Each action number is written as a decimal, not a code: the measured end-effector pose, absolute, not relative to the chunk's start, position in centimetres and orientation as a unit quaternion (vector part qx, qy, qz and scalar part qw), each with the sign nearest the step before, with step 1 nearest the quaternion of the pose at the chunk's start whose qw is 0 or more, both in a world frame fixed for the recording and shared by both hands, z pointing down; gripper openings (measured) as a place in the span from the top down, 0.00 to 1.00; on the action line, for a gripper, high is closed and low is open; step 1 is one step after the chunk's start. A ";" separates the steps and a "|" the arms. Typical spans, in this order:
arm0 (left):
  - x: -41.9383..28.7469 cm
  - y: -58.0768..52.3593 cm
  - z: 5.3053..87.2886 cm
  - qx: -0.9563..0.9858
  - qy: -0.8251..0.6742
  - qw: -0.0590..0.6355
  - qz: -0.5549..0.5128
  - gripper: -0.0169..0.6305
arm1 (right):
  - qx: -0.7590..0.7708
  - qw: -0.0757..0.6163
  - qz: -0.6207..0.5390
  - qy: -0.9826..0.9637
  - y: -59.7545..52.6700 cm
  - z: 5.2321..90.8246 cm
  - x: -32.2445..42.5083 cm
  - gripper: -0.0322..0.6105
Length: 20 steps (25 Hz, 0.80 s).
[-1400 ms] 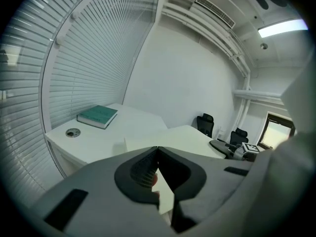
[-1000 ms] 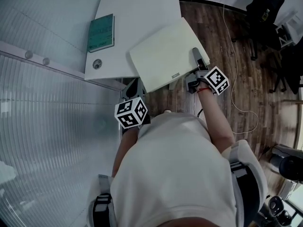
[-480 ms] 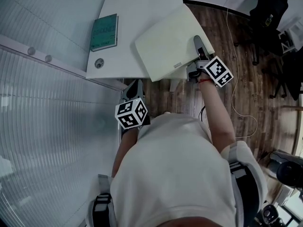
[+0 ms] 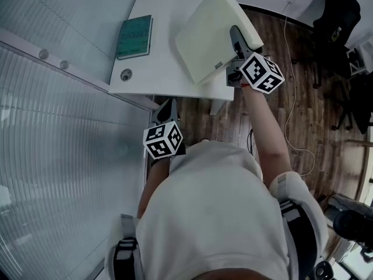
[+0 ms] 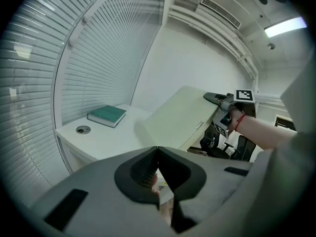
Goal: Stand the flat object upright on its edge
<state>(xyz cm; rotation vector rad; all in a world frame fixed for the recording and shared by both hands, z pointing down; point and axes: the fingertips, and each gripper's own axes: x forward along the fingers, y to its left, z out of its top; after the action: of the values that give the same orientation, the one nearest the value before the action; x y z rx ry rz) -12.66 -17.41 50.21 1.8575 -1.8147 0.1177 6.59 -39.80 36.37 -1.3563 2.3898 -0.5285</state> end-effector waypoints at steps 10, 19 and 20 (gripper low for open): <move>-13.3 -17.1 50.1 0.679 -0.682 0.271 0.037 0.94 | -0.457 0.091 -0.042 0.884 -40.4 32.2 -0.4 0.52; -14.0 -16.9 50.3 0.668 -0.691 0.274 0.032 0.94 | -0.434 0.028 0.039 0.899 -41.1 32.2 -6.5 0.52; -14.2 -16.9 50.3 0.666 -0.693 0.275 0.031 0.94 | -0.432 0.023 0.042 0.900 -41.2 32.2 -7.0 0.52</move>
<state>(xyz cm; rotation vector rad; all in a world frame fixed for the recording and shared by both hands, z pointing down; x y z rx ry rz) -14.21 -16.89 50.33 1.7900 -1.8633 0.0838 -7.04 -41.18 32.24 -1.3387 2.7872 0.1307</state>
